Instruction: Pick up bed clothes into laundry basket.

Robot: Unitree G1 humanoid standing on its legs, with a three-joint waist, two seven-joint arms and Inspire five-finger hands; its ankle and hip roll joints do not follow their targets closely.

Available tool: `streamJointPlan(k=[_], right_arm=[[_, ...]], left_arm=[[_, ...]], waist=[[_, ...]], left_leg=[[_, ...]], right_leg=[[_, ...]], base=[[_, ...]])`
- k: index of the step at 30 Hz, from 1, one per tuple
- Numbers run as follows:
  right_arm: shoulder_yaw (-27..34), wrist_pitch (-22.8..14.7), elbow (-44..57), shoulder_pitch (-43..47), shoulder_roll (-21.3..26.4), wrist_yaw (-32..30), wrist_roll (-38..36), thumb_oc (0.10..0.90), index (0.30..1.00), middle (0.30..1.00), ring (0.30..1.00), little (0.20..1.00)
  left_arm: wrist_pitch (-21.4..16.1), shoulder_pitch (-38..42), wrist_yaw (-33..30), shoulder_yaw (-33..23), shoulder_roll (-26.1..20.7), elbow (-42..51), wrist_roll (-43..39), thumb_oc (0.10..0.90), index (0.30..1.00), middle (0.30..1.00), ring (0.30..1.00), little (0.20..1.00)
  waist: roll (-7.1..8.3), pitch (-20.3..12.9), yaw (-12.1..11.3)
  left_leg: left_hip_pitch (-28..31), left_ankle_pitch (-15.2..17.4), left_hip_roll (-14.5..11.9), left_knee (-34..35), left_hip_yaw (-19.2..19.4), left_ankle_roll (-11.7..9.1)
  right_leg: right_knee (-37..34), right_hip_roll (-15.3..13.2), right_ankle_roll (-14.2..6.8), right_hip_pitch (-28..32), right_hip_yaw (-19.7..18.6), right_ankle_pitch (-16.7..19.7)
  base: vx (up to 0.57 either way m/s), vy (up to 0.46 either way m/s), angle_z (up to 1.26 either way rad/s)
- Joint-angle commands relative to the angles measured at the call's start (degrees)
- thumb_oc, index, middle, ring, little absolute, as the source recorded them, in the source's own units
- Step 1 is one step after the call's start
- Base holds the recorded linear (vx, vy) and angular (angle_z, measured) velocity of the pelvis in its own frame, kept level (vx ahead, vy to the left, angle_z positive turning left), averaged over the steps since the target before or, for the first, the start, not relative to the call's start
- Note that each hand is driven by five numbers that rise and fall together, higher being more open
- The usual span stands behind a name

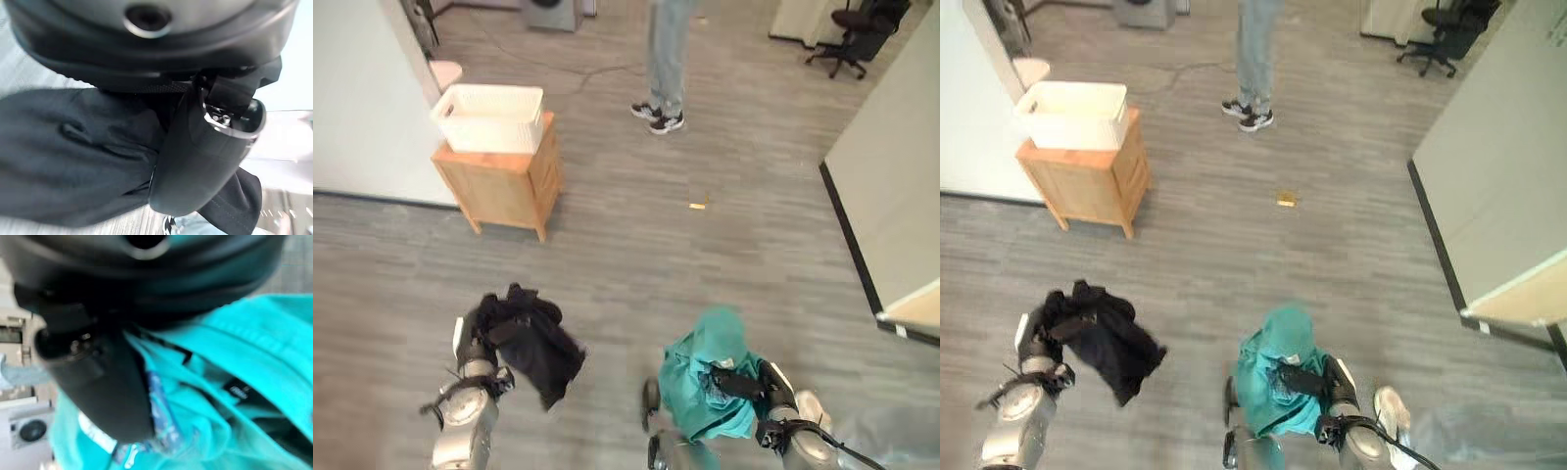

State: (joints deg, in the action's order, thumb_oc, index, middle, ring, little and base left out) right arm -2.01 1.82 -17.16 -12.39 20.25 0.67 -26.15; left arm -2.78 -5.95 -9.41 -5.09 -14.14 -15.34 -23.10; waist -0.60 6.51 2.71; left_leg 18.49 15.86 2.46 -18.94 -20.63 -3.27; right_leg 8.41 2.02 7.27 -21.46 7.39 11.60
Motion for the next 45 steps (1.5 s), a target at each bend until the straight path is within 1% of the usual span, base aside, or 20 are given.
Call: streamJointPlan(k=[1,5,8,12,15,16,17,18,19,20,21,23,27,29,31,32,35,37,38,45], right_arm=[[4.9,-8.3,11.0,6.1,2.4,0.4,-4.8,0.4,0.3,0.3,0.3,0.3],[5.0,-7.6,10.3,8.0,4.3,-1.3,-4.6,0.4,0.3,0.3,0.3,0.3],[4.8,-8.1,11.8,10.2,5.3,-1.0,-4.0,0.4,0.3,0.3,0.3,0.3],[1.2,-8.9,10.9,13.4,4.6,-1.0,-1.7,0.4,0.3,0.3,0.3,0.3],[0.7,-8.4,11.1,14.3,4.1,-0.6,-0.4,0.4,0.3,0.3,0.3,0.3],[0.0,-7.8,11.9,14.9,3.5,0.2,0.5,0.4,0.3,0.3,0.3,0.3],[-1.0,-7.4,12.0,13.8,2.0,0.6,3.1,0.4,0.3,0.3,0.3,0.3],[-1.0,-7.4,12.0,13.8,2.0,0.6,3.1,0.4,0.3,0.3,0.3,0.3],[-1.2,-7.5,11.2,14.0,2.1,0.7,3.0,0.4,0.3,0.3,0.3,0.3],[-1.3,-7.1,11.0,14.1,1.7,0.8,2.3,0.4,0.3,0.3,0.3,0.3],[-1.7,-7.4,9.9,14.0,1.1,0.7,3.2,0.4,0.3,0.3,0.3,0.3],[-1.4,-6.6,10.1,13.4,1.5,1.0,3.6,0.4,0.3,0.3,0.3,0.3],[2.0,-6.9,10.8,12.6,4.6,0.8,2.6,0.4,0.3,0.3,0.3,0.3],[6.2,-7.6,12.8,11.1,6.9,-0.2,2.6,0.4,0.3,0.3,0.3,0.3],[11.3,-8.7,15.6,8.9,9.4,-1.6,2.4,0.4,0.3,0.3,0.3,0.3],[13.5,-9.0,17.3,8.0,10.9,-1.3,2.5,0.4,0.3,0.3,0.3,0.3],[17.3,-10.6,18.4,10.6,16.1,-0.9,1.4,0.4,0.3,0.3,0.3,0.3],[17.1,-10.9,15.9,14.4,21.1,-1.2,1.9,0.4,0.3,0.3,0.3,0.3],[16.9,-11.3,12.8,18.6,28.8,-1.5,2.2,0.4,0.3,0.3,0.3,0.3],[8.7,-11.0,1.0,32.5,43.5,-4.6,5.1,0.4,0.3,0.3,0.3,0.3]], left_arm=[[-6.2,3.9,0.9,-2.5,-8.1,10.1,-4.0,0.4,0.3,0.3,0.3,0.3],[-6.0,4.6,0.5,-2.5,-8.3,10.6,-3.9,0.4,0.3,0.3,0.3,0.3],[-6.6,4.7,1.1,-1.3,-8.2,10.7,-3.1,0.4,0.3,0.3,0.3,0.3],[-7.2,3.1,1.4,0.5,-7.0,10.9,-2.5,0.4,0.3,0.3,0.3,0.3],[-6.9,2.9,1.3,0.0,-7.5,11.2,-1.4,0.4,0.3,0.3,0.3,0.3],[-6.9,2.2,1.3,-0.7,-7.7,11.6,-0.9,0.4,0.3,0.3,0.3,0.3],[-6.5,1.0,1.1,-0.5,-7.5,11.8,0.6,0.4,0.3,0.3,0.3,0.3],[-6.5,0.9,1.1,-0.4,-7.5,11.8,0.6,0.4,0.3,0.3,0.3,0.3],[-5.9,1.1,0.8,-0.5,-7.7,11.5,1.0,0.4,0.3,0.3,0.3,0.3],[-5.7,1.2,0.5,-1.1,-7.9,11.4,0.4,0.4,0.3,0.3,0.3,0.3],[-5.6,1.0,0.6,-2.0,-8.3,11.4,0.9,0.4,0.3,0.3,0.3,0.3],[-5.6,1.2,0.6,-2.2,-8.6,11.7,0.7,0.4,0.3,0.3,0.3,0.3],[-6.7,3.2,2.3,-0.4,-9.6,14.2,-1.2,0.4,0.3,0.3,0.3,0.3],[-7.1,5.1,3.2,1.8,-10.0,15.2,-1.5,0.4,0.3,0.3,0.3,0.3],[-7.5,8.6,4.1,5.4,-10.8,16.3,-1.3,0.4,0.3,0.3,0.3,0.3],[-7.7,9.4,5.3,6.7,-11.0,17.0,-1.6,0.4,0.3,0.3,0.3,0.3],[-8.4,8.8,8.8,7.2,-11.5,22.8,-2.6,0.4,0.3,0.3,0.3,0.3],[-8.6,6.7,10.4,7.7,-11.0,25.3,-4.7,0.4,0.3,0.3,0.3,0.3],[-8.4,4.7,11.6,8.6,-10.3,28.0,-7.7,0.4,0.3,0.3,0.3,0.3],[-8.2,3.6,12.4,11.7,-11.2,30.1,-10.3,0.4,0.3,0.3,0.3,0.3]], waist=[[5.33,-1.2,0.2],[6.24,0.2,-2.9],[5.74,0.1,-6.3],[3.22,-3.1,-11.0],[3.62,-4.3,-11.8],[4.59,-4.9,-13.0],[6.43,-5.9,-13.5],[6.67,-6.1,-13.5],[5.98,-5.6,-13.2],[5.02,-4.2,-12.5],[2.87,-2.4,-10.2],[2.44,-2.2,-9.3],[2.85,-1.8,-6.4],[3.94,-1.6,-4.5],[4.68,-1.4,-2.4],[4.79,-1.7,-2.1],[6.0,-2.2,-3.0],[6.96,-2.1,-4.2],[7.77,-1.1,-5.5],[8.27,0.7,-6.6]], left_leg=[[-11.5,-29.8,-14.5,-7.6,8.6,-0.2],[-20.7,-24.4,-8.3,-8.8,9.4,1.2],[-28.2,-19.0,-1.4,2.7,12.8,1.0],[-29.8,-24.7,5.1,23.1,16.2,2.1],[-31.5,-25.8,6.5,23.0,22.6,2.8],[-31.1,-24.9,6.6,19.2,24.3,5.2],[-30.0,-21.5,8.1,15.7,21.9,7.9],[-30.1,-21.2,8.4,15.7,22.0,7.9],[-27.6,-19.4,7.6,14.9,21.0,8.4],[-24.0,-18.2,6.2,15.8,19.8,8.9],[-18.8,-17.6,4.0,18.2,17.2,9.5],[-16.7,-17.6,3.1,19.4,15.4,9.3],[-11.5,-18.1,1.6,22.3,7.7,6.6],[-10.7,-16.4,1.4,21.9,2.9,4.2],[-10.9,-15.5,1.5,22.7,-2.3,3.7],[-10.8,-15.2,1.1,23.2,-2.9,2.9],[-12.9,-15.0,-0.5,21.5,-4.9,0.0],[-13.7,-14.6,-2.4,20.2,-5.0,-1.5],[-16.9,-15.7,-3.2,14.6,-5.1,-2.9],[-21.9,-17.0,-2.5,13.7,0.4,-2.5]], right_leg=[[-0.1,-6.0,-14.5,8.7,-4.2,-8.1],[-0.9,-4.9,-12.5,15.2,-6.8,-11.3],[-2.1,-3.7,-12.2,21.8,-7.3,-15.0],[-2.9,0.4,-11.7,31.4,-8.7,-19.9],[-1.8,-0.3,-12.0,35.7,-9.2,-21.4],[3.6,-2.3,-13.3,36.3,-8.9,-18.8],[21.0,-5.9,-18.1,32.1,-7.7,-4.4],[21.3,-6.1,-18.2,31.9,-7.8,-4.7],[30.3,-6.9,-19.1,28.3,-7.5,2.4],[36.6,-7.5,-18.4,24.0,-6.0,2.3],[44.1,-7.5,-16.2,16.8,-5.0,-2.5],[44.6,-7.9,-15.2,13.8,-4.2,-5.5],[23.3,-6.9,-14.5,8.0,-4.1,-10.5],[3.3,-4.5,-16.2,10.5,-9.5,-10.0],[-5.3,-2.9,-18.5,11.9,-20.1,-8.8],[-5.8,-2.2,-19.2,12.5,-21.9,-9.1],[-5.9,-4.9,-18.0,14.4,-16.2,-8.6],[-6.0,-4.0,-17.0,15.6,-14.3,-9.2],[-5.6,-3.8,-16.1,17.4,-11.8,-10.4],[-6.5,-4.2,-14.4,20.6,-6.6,-11.9]], base=[[0.69,-0.433,0.67],[0.59,-0.304,0.15],[0.71,-0.216,-0.3],[0.8,-0.096,-0.1],[0.71,-0.022,-0.36],[0.87,0.124,-0.01],[0.88,0.123,0.0],[0.64,0.184,0.06],[0.44,0.131,0.11],[0.8,0.178,0.46],[0.55,0.101,0.56],[0.49,-0.021,0.87],[0.6,-0.241,1.11],[0.51,-0.326,1.6],[0.36,-0.298,1.64],[0.29,-0.359,1.43],[0.16,-0.38,1.76],[0.16,-0.446,0.75],[0.12,-0.41,0.48],[0.02,-0.193,0.72]])
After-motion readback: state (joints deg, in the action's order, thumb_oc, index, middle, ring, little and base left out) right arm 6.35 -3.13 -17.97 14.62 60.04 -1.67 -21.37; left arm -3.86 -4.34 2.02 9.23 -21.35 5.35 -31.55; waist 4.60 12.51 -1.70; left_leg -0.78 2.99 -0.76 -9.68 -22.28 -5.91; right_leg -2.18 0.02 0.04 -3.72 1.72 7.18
